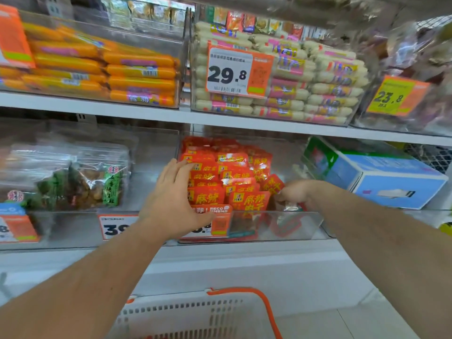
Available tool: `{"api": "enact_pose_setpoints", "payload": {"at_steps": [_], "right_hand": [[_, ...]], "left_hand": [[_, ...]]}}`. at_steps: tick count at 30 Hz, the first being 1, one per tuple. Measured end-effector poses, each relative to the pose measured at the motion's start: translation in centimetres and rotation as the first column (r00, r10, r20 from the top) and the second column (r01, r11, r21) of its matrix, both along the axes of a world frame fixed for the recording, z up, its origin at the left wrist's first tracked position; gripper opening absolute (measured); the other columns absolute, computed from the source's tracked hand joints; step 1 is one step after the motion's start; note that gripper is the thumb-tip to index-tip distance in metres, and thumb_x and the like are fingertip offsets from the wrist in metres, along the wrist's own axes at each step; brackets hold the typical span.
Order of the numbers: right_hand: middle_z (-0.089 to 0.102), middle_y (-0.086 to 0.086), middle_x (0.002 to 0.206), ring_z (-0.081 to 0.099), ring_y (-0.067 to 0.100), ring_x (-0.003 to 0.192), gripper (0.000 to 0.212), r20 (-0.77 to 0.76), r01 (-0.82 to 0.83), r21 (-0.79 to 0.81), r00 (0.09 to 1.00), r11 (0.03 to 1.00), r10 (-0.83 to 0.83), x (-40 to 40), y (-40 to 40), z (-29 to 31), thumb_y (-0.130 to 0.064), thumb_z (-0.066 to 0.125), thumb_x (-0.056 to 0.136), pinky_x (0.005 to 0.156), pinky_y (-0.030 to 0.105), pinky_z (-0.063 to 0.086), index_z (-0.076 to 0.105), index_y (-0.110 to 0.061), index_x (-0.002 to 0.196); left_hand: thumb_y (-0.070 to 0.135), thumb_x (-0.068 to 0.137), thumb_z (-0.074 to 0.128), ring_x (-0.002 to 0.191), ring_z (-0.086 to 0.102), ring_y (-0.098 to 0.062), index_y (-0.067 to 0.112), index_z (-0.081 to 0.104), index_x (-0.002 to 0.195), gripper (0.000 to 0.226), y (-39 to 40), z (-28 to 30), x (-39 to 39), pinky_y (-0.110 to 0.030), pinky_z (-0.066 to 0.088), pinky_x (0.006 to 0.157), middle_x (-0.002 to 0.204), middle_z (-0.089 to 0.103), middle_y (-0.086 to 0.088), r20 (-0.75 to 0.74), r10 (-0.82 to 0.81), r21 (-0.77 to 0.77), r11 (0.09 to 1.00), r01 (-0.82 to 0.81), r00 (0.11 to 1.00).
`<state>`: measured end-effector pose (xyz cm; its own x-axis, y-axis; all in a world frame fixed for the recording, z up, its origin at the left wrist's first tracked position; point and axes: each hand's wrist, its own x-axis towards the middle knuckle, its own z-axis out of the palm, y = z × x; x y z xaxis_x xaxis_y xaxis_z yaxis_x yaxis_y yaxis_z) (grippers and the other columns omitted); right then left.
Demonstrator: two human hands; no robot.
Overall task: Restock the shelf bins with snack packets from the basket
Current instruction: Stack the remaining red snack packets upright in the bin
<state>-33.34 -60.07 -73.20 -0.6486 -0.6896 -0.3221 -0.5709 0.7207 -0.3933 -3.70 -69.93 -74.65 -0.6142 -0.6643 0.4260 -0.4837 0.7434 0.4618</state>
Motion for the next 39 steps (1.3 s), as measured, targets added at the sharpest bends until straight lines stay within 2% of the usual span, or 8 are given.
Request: {"api": "enact_pose_setpoints", "payload": {"at_steps": [7,10,13,17,22,26,31,39], "right_hand": [[0.065,0.009,0.085,0.058,0.023,0.073,0.02,-0.049,0.06,0.002,0.997,0.998,-0.06,-0.5,-1.0,-1.4,-0.024,0.075,0.08,0.061,0.026,0.043,0.068,-0.007,0.087],[0.064,0.016,0.078,0.059,0.027,0.071,0.008,0.175,0.197,-0.173,0.97,0.965,-0.167,-1.0,-1.4,-2.2,-0.005,0.068,0.084,0.064,0.033,0.045,0.066,0.001,0.08],[0.057,0.014,0.072,0.052,0.022,0.063,0.018,0.431,0.344,-0.339,0.884,0.876,-0.181,-0.9,-2.3,-1.8,0.005,0.051,0.096,0.066,0.036,0.046,0.059,0.002,0.08],[0.062,0.013,0.088,0.06,0.025,0.078,0.015,0.62,0.383,-0.302,0.774,0.873,-0.125,-0.8,-3.7,-1.6,-0.002,0.042,0.102,0.084,0.044,0.051,0.057,-0.004,0.103],[0.067,0.015,0.107,0.065,0.026,0.082,0.016,0.508,0.358,-0.237,0.838,0.903,-0.199,-2.1,-4.3,-2.7,-0.007,0.053,0.099,0.065,0.032,0.053,0.058,0.0,0.113],[0.068,0.012,0.113,0.062,0.026,0.099,0.023,0.346,0.28,-0.226,0.918,0.933,-0.192,-2.6,-4.1,-3.0,-0.02,0.067,0.092,0.088,0.04,0.048,0.063,-0.008,0.111],[0.064,0.008,0.098,0.047,0.019,0.077,0.026,0.329,0.25,-0.153,0.925,0.956,-0.189,-3.2,-3.7,-3.1,-0.03,0.072,0.085,0.073,0.032,0.042,0.063,-0.014,0.104],[0.044,0.001,0.06,0.032,0.012,0.051,0.019,0.48,0.317,-0.187,0.855,0.93,-0.195,-3.2,-3.7,-3.3,-0.006,0.064,0.088,0.048,0.024,0.028,0.052,-0.016,0.077]], "left_hand": [[0.071,0.053,0.063,0.15,0.008,-0.017,0.021,0.029,0.148,0.112,0.3,-0.2,-0.1,-0.041,0.027,0.115,0.157,0.024,0.003,-0.015,0.023,-0.045,0.999,-0.024,1.0],[0.071,0.054,0.063,0.15,0.008,-0.017,0.02,0.029,0.148,0.112,0.3,-0.3,-0.2,-0.04,0.027,0.116,0.157,0.024,0.002,-0.011,0.03,-0.065,0.997,-0.031,0.999],[0.067,0.058,0.073,0.15,0.006,-0.017,0.02,0.029,0.148,0.11,0.2,-0.5,-0.2,-0.039,0.027,0.115,0.157,0.024,0.002,-0.005,0.032,-0.081,0.996,-0.032,0.999],[0.067,0.058,0.071,0.15,0.006,-0.017,0.019,0.03,0.147,0.109,0.1,-0.6,-0.2,-0.038,0.026,0.115,0.156,0.025,0.003,-0.007,0.028,-0.092,0.995,-0.029,1.0],[0.064,0.058,0.072,0.15,0.005,-0.016,0.019,0.032,0.146,0.107,0.1,-0.8,-0.2,-0.035,0.026,0.115,0.155,0.026,0.003,-0.023,0.028,-0.107,0.994,-0.03,0.999],[0.068,0.056,0.066,0.15,0.007,-0.017,0.019,0.033,0.145,0.107,0.1,-0.8,-0.3,-0.037,0.027,0.115,0.154,0.028,0.003,-0.017,0.034,-0.113,0.993,-0.035,0.999],[0.068,0.055,0.063,0.15,0.006,-0.016,0.02,0.032,0.145,0.107,0.2,-0.8,-0.3,-0.035,0.026,0.114,0.154,0.027,0.004,-0.022,0.035,-0.109,0.993,-0.037,0.999],[0.07,0.056,0.063,0.15,0.008,-0.017,0.02,0.033,0.144,0.106,0.2,-0.8,-0.3,-0.036,0.027,0.114,0.154,0.028,0.003,-0.023,0.034,-0.113,0.993,-0.036,0.999]]}}
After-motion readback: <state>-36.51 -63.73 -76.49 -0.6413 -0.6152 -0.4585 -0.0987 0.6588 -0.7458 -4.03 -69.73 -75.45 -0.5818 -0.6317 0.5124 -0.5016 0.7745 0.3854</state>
